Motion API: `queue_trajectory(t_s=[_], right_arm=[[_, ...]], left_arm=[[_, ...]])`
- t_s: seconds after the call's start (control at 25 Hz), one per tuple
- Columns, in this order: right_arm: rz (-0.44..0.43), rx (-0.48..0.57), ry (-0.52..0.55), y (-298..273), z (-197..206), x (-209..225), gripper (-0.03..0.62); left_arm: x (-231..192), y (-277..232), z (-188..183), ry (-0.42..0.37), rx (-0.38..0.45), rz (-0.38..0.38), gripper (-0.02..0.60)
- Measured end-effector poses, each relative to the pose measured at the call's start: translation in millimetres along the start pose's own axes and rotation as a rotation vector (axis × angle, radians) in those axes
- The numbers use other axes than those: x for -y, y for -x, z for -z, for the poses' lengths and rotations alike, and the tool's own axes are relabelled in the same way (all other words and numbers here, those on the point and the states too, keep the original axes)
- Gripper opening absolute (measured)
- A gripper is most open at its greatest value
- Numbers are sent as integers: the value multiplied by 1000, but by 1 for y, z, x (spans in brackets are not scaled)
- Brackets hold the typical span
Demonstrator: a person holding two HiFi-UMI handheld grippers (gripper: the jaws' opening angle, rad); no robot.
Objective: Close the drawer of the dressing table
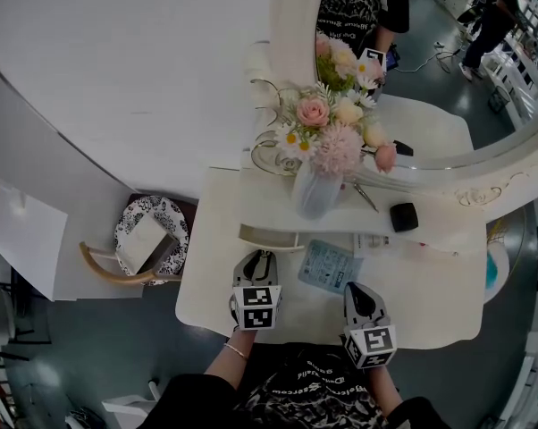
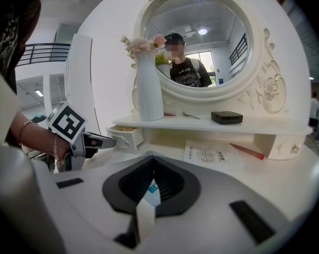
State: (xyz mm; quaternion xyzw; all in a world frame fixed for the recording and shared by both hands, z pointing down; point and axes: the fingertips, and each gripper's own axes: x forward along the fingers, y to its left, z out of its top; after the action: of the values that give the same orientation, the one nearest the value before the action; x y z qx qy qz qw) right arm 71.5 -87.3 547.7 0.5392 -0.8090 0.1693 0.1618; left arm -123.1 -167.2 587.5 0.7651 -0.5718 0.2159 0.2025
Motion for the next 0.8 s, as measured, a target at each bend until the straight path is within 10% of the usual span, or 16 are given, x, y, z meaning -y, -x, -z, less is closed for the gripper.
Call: queue_trajectory(t_s=[0.8], right_arm=[[9, -1, -2, 1, 1, 2, 11]], left_arm=[[-1, -8, -5, -10, -4, 0, 103]])
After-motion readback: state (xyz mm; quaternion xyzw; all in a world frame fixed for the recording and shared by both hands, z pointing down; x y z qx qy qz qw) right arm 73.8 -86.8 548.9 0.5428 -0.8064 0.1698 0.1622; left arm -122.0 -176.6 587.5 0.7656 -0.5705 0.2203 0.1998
